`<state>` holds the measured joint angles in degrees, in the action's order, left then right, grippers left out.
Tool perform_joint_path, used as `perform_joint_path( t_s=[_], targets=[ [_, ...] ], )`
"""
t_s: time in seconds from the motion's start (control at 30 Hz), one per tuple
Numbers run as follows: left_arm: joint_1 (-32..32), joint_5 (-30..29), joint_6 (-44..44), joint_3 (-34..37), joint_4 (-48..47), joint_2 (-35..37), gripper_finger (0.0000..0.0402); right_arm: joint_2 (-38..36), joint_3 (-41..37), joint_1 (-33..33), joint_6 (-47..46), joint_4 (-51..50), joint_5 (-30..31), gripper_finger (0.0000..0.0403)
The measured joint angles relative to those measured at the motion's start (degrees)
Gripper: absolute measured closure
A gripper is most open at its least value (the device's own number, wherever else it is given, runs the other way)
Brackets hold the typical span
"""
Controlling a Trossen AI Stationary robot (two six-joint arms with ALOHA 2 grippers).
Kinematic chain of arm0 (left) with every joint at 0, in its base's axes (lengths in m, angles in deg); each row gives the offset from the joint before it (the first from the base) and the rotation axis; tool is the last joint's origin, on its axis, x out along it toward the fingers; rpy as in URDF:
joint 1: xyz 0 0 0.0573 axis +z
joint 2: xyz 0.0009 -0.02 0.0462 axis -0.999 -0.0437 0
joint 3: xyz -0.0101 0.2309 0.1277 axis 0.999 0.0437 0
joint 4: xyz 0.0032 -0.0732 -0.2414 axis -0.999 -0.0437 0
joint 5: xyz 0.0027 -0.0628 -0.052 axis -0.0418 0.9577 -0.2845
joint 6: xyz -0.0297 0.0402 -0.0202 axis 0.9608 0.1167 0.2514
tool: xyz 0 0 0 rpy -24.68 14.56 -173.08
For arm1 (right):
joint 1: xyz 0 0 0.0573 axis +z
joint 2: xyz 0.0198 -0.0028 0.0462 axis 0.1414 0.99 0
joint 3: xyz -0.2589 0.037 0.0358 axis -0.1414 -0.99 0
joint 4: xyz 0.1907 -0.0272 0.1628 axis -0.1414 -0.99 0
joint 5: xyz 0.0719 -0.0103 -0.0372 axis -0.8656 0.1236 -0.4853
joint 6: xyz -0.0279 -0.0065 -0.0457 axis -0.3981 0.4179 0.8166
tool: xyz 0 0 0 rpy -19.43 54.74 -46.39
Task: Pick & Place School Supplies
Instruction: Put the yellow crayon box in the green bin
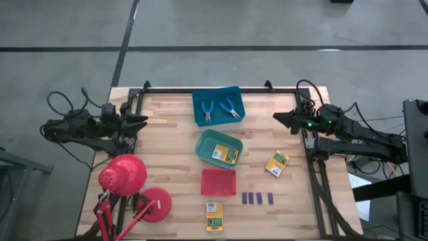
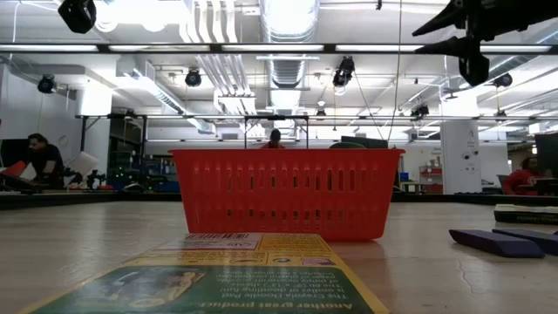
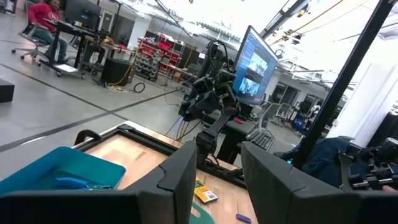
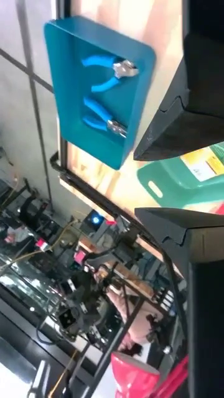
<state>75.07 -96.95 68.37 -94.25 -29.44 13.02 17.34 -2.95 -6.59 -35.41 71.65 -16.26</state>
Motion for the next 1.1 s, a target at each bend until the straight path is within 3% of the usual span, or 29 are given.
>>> perform_joint_path(
  t_s=[0.13, 0.23, 0.37, 0.57, 0.73, 0.97, 1.1],
  targets=[
    [0.00, 0.00, 0.00, 0.00, -0.02, 0.00, 0.0268, 0.81, 2.66, -1.46, -0.98, -3.21, -0.31, 0.0275],
    [0.00, 0.00, -0.01, 0.00, -0.04, 0.00, 0.0268, 2.04, 6.88, -3.58, -0.90, -11.01, -0.74, 0.0275],
    [0.00, 0.00, -0.01, 0.00, -0.04, 0.00, 0.0268, 5.84, 13.83, -7.54, -0.80, -22.95, -5.82, 0.0275],
    [0.00, 0.00, 0.01, 0.00, -0.07, 0.00, 0.0268, 13.23, 19.25, -14.62, 3.24, -30.91, -19.13, 0.0275],
    [0.00, 0.00, -0.01, 0.00, -0.07, 0.00, 0.0268, 18.97, 17.10, -18.80, 11.36, -31.97, -35.26, 0.0278],
    [0.00, 0.00, 0.02, 0.00, -0.09, 0.00, 0.0268, 23.34, 14.60, -26.15, 18.85, -32.09, -52.66, 0.0290],
    [0.00, 0.00, -0.01, 0.00, -0.09, 0.00, 0.0268, 24.89, 14.33, -30.86, 25.18, -37.16, -55.93, 0.0295]
  ],
)
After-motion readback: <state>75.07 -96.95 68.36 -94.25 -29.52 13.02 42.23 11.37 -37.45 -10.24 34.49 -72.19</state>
